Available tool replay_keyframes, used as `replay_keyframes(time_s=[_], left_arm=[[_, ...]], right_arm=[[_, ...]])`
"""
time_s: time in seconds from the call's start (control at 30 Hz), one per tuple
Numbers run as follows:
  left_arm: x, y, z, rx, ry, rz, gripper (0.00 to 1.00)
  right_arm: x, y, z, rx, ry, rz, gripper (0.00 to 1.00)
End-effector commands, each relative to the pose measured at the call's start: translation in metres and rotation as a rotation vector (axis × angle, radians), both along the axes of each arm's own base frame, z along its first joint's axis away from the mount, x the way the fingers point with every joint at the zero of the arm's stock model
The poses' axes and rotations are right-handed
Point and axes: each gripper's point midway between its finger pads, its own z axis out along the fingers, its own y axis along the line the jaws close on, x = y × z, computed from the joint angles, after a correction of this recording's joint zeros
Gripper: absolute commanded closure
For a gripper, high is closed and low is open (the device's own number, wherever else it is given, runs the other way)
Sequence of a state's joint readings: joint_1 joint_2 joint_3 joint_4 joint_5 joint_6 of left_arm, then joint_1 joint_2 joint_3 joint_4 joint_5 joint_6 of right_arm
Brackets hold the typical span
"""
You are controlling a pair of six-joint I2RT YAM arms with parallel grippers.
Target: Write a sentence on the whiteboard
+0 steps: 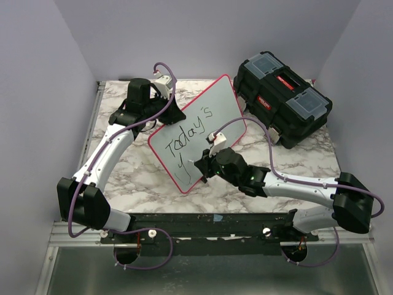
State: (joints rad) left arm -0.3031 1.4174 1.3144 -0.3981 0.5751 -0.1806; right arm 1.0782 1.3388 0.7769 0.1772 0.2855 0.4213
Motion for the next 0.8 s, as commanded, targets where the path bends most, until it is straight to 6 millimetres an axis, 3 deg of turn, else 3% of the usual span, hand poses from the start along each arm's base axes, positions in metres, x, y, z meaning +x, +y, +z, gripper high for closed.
replay_keyframes(time_s=[0.0, 0.47, 0.77], left_arm=[[-0.004, 0.001, -0.015, 0.073, -0.014, -0.021, 1.0], [-0.004, 0.0, -0.014, 0.072, -0.016, -0.022, 1.0], [-0.005, 0.0, -0.015, 0.071, -0.015, -0.023, 1.0]], right_arm=[[-0.003, 0.005, -0.01, 0.0, 0.024, 0.02, 0.99], [-0.013, -0.008, -0.032, -0.019, 0.073, 0.016, 0.99], [-0.001, -0.021, -0.03, -0.047, 0.044, -0.074, 0.99]])
